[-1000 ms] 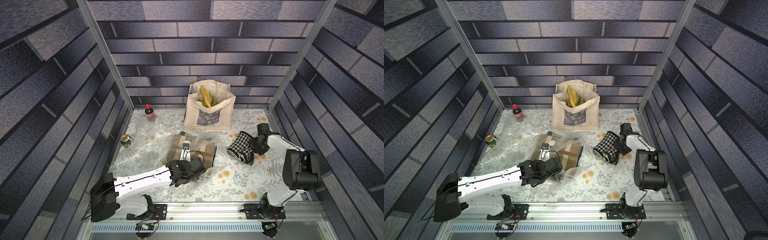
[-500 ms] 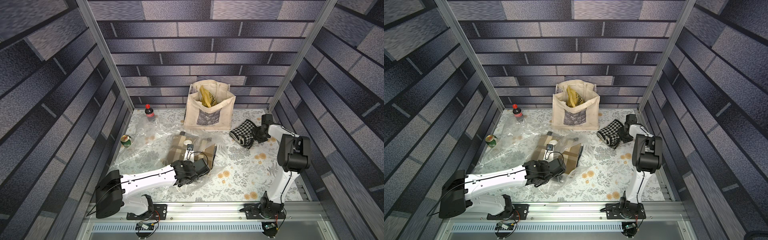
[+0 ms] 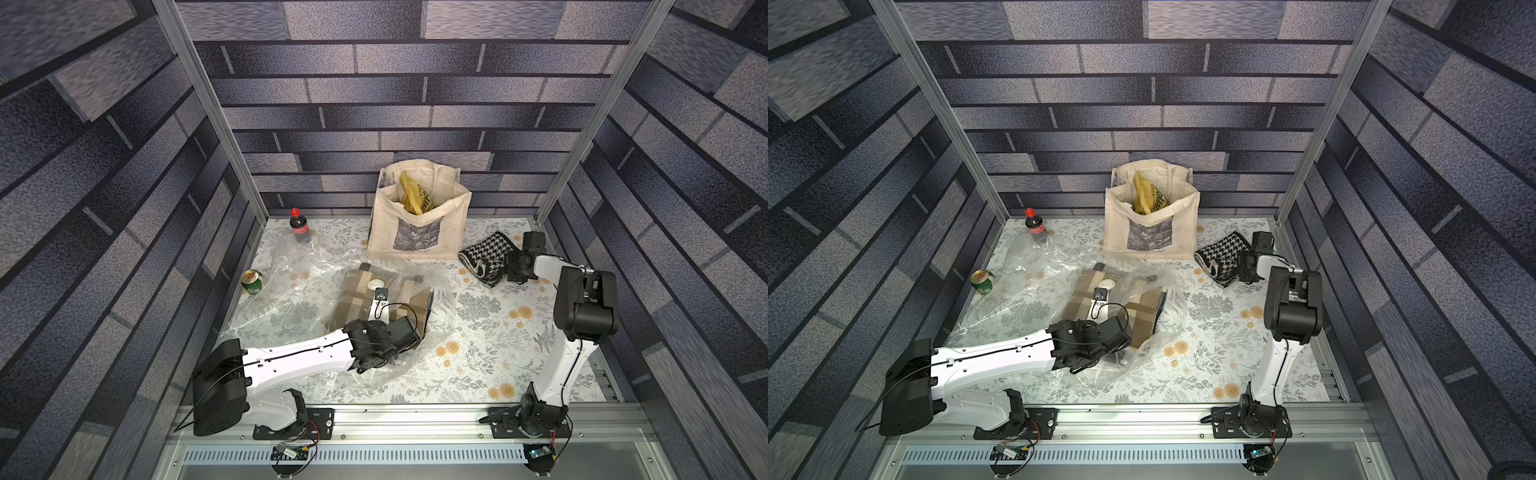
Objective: Take the scarf out of the vacuum bag
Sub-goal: Move the scarf to the center of the board.
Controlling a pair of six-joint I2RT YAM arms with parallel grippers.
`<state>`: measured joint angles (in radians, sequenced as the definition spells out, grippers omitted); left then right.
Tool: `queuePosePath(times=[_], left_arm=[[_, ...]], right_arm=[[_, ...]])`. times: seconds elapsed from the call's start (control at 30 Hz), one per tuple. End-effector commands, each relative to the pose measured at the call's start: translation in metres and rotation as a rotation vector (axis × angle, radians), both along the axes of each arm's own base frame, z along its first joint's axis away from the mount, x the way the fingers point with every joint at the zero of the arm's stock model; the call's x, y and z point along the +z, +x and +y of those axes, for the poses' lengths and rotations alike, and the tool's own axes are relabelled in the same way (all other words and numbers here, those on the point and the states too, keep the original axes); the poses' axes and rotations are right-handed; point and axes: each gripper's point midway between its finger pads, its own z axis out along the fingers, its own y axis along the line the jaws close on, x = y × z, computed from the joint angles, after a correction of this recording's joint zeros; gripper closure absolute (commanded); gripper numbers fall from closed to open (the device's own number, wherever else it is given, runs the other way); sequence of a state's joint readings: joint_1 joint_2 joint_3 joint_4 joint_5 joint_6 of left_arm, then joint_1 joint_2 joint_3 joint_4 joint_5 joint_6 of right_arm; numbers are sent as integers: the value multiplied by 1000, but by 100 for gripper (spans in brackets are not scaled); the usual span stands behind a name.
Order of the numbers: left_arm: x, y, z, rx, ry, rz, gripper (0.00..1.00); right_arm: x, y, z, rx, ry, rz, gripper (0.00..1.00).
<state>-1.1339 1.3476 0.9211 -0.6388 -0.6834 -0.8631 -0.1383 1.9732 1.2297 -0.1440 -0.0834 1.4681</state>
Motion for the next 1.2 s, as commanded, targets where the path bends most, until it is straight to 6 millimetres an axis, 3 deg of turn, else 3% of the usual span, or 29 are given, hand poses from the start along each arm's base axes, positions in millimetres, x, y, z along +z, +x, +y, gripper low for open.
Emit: queuePosePath(times=[0.0,0.2,0.37,0.6,0.67,0.87,0.93,1.17], left_arm=[[7,1,-5,-12,1,-10,100],[8,0,-4,-8,-7,-15,100],[7,-1,-6,-11,-7,-13,100],[8,0,-8,-18,-1,-18,100],[9,0,-7,-18,-1,-20,100],[9,-1,-8,-16,-6,-18,100],[8,-2,-9,-19,-7,-17,100],[12,-1,-12,-29,-4,-24,100]], right_arm=[[-5,-12,-10,-112,17,13,100],[-1,-31,-27,-172,3,30,100],[4,-61,-38,-251,-28,25,100],[10,-45,-31,-212,10,4,100],[21,-38,-32,-178,-11,5,83],[33,-38,-32,-130,-43,9,15],[39,-39,-32,-103,-61,17,0],[63,-50,-33,-22,-133,34,0]])
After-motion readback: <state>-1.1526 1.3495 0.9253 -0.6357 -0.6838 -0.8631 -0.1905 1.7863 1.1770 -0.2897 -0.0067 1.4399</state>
